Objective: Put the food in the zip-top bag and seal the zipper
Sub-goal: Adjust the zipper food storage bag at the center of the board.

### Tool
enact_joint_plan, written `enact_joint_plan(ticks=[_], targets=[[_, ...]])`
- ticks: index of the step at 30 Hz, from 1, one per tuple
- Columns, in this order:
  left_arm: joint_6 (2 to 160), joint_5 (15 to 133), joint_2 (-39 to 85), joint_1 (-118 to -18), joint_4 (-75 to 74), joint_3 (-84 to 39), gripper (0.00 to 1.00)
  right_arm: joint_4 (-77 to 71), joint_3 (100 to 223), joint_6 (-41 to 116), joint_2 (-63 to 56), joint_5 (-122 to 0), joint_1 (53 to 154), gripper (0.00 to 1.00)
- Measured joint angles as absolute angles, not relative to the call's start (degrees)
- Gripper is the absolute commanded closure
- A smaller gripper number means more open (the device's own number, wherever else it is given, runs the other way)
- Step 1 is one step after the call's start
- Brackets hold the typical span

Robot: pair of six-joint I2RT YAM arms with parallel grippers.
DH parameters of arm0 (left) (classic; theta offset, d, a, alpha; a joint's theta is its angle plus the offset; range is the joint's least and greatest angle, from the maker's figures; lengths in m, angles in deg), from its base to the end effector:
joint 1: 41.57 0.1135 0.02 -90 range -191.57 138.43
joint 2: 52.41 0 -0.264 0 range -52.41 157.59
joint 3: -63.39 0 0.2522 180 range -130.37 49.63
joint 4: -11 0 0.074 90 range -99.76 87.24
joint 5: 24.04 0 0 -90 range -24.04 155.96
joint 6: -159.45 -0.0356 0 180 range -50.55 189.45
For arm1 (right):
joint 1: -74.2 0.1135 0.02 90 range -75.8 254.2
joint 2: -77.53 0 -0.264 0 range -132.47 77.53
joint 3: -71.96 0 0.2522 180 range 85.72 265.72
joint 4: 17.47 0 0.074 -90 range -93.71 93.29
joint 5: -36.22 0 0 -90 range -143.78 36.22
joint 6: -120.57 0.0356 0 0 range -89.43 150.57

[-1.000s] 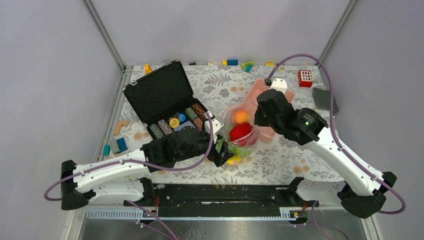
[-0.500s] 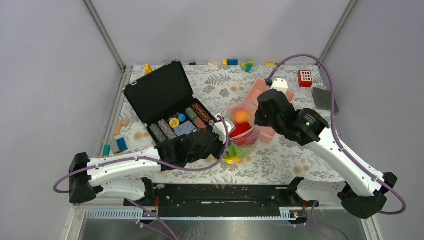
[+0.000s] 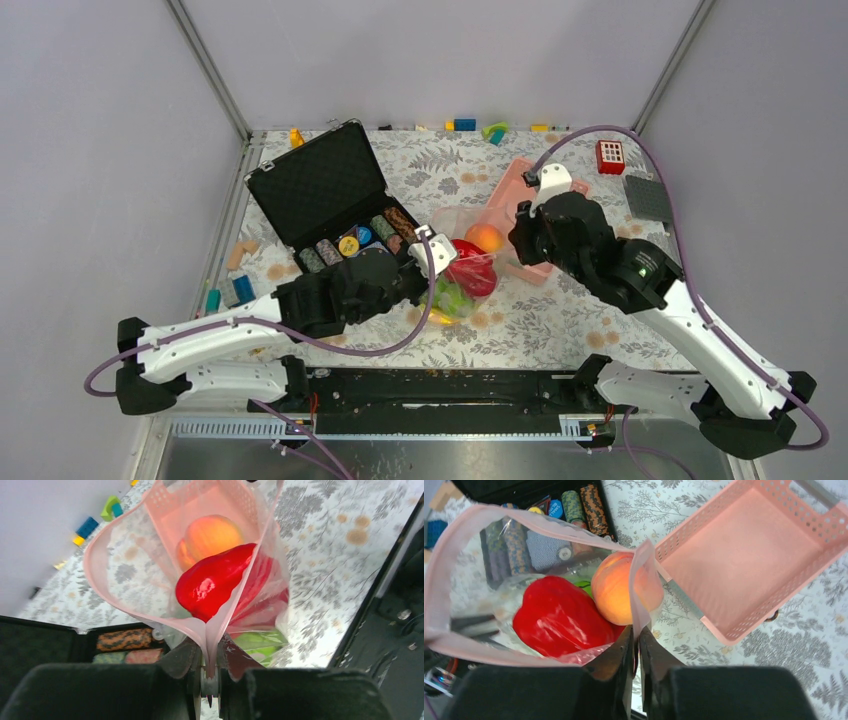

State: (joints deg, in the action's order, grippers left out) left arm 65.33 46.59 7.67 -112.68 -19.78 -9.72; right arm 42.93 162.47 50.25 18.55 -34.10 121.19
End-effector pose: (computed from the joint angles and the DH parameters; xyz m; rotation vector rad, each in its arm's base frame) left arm 0.0877 -0.2199 0.3664 0.9605 1.6296 -0.4889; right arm 0.1405 0.1330 0.4197 -0.2802 2.0438 0.3686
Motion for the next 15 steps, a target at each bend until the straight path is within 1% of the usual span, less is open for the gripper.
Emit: enact_joint_plan(ticks=[2, 5, 7, 10, 15], targets=[[61.57, 46.59, 6.44, -112.70, -21.29, -9.79, 1.00, 39.91, 159.70, 45.18, 20.91, -37.26, 121.16, 0.59], [57.28, 47.44, 5.44, -112.70, -25.31, -9.81, 1.00, 37.55, 156.96, 37.18, 23.66, -41.57, 120.90, 0.27], [55.30, 48.20, 5.07, -112.68, -27.67, -9.83, 1.00, 36.00, 156.24, 31.72, 24.89, -44.30, 120.77, 0.16], [53.44, 49.54, 4.61, -112.68, -29.55, -9.81, 1.00, 33.48, 155.46, 22.82, 26.33, -48.13, 120.31, 0.09], [52.50, 51.22, 1.87, -112.68, -30.66, -8.98, 1.00, 33.11, 152.07, 3.68, 29.58, -59.93, 116.64, 0.08]])
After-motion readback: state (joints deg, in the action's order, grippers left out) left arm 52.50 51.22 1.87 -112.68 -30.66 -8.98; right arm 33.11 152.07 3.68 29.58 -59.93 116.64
